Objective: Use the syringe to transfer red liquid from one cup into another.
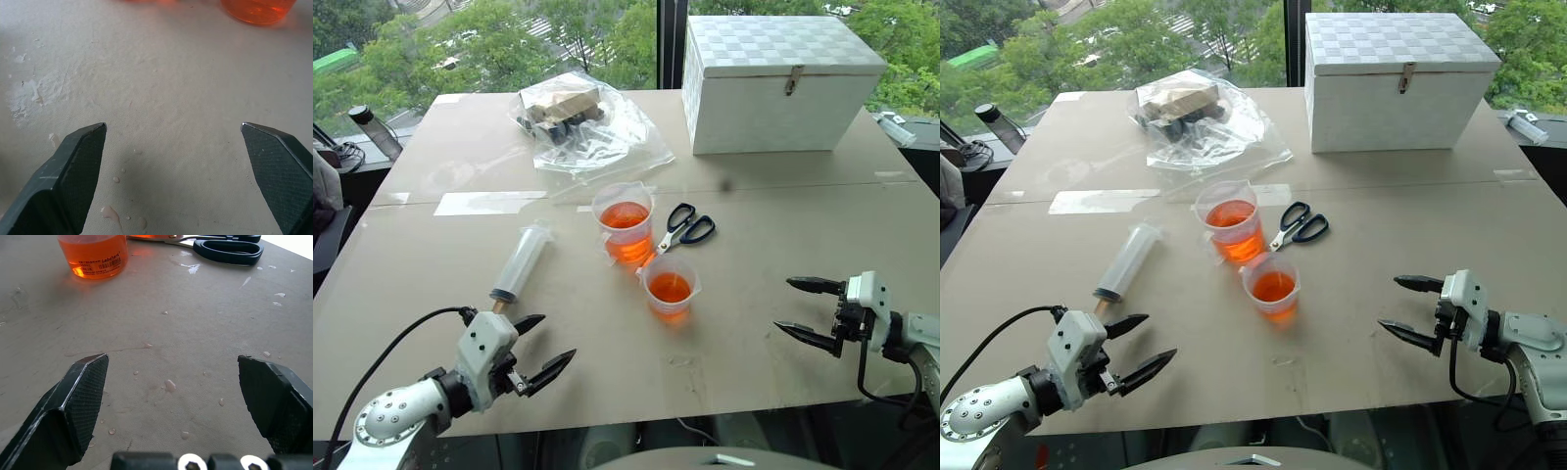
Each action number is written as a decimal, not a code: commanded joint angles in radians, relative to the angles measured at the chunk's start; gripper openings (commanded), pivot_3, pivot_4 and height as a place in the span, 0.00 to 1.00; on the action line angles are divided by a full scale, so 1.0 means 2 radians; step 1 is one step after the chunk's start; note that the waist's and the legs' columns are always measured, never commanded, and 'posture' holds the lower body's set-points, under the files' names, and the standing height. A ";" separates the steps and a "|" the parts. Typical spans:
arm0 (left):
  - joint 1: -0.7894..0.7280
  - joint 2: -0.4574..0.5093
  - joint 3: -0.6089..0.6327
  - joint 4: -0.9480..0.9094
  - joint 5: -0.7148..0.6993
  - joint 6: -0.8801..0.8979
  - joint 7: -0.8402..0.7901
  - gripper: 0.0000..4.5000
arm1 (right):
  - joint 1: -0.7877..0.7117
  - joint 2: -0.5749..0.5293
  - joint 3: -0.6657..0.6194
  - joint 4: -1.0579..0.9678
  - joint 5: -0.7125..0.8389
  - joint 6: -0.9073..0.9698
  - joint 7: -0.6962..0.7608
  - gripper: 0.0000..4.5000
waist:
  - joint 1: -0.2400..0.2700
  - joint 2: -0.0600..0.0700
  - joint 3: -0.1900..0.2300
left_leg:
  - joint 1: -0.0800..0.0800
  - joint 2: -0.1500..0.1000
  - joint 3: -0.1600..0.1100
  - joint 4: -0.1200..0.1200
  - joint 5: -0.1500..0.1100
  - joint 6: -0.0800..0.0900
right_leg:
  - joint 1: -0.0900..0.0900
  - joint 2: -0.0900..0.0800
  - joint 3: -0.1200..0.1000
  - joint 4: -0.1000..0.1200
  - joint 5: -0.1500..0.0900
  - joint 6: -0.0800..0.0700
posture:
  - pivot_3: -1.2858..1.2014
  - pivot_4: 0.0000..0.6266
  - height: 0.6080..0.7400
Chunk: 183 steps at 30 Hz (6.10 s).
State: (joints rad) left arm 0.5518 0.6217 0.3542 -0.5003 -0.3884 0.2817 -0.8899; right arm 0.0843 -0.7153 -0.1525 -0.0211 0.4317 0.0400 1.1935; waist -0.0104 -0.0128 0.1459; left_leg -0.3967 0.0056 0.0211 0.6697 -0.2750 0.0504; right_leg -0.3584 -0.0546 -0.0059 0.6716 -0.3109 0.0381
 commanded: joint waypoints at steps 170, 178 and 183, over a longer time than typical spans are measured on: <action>-0.304 0.193 0.062 -0.075 -0.259 0.171 -0.044 1.00 | -0.595 0.094 0.300 0.308 -0.343 0.151 0.170 0.55 | -0.010 0.003 0.005 | -0.009 0.000 -0.001 0.000 0.004 -0.006 | -0.010 0.002 -0.001 0.002 0.001 -0.001 | 0.52 0.24 1.00; -0.313 0.199 0.063 -0.077 -0.266 0.176 -0.040 1.00 | -0.608 0.106 0.324 0.383 -0.377 0.121 0.113 0.55 | -0.014 0.002 0.004 | -0.008 0.000 -0.001 0.000 0.004 -0.006 | -0.010 0.002 -0.001 0.003 0.001 -0.001 | 0.52 0.24 1.00; -0.311 0.198 0.065 -0.079 -0.266 0.177 -0.039 1.00 | -0.622 0.114 0.312 0.396 -0.360 0.126 0.127 0.55 | -0.015 0.001 0.004 | -0.008 0.000 0.000 0.001 0.004 -0.006 | -0.010 0.002 0.000 0.003 0.001 -0.001 | 0.52 0.24 1.00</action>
State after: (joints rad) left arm -0.0671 1.0100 0.4618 -0.6381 -0.9072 0.6412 -0.9680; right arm -1.1404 -0.4874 0.4828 0.7609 -0.2857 0.2826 1.4536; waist -0.0401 -0.0111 0.1531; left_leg -0.4118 0.0054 0.0203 0.6708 -0.2674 0.0384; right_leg -0.3780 -0.0503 -0.0067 0.6786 -0.3089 0.0369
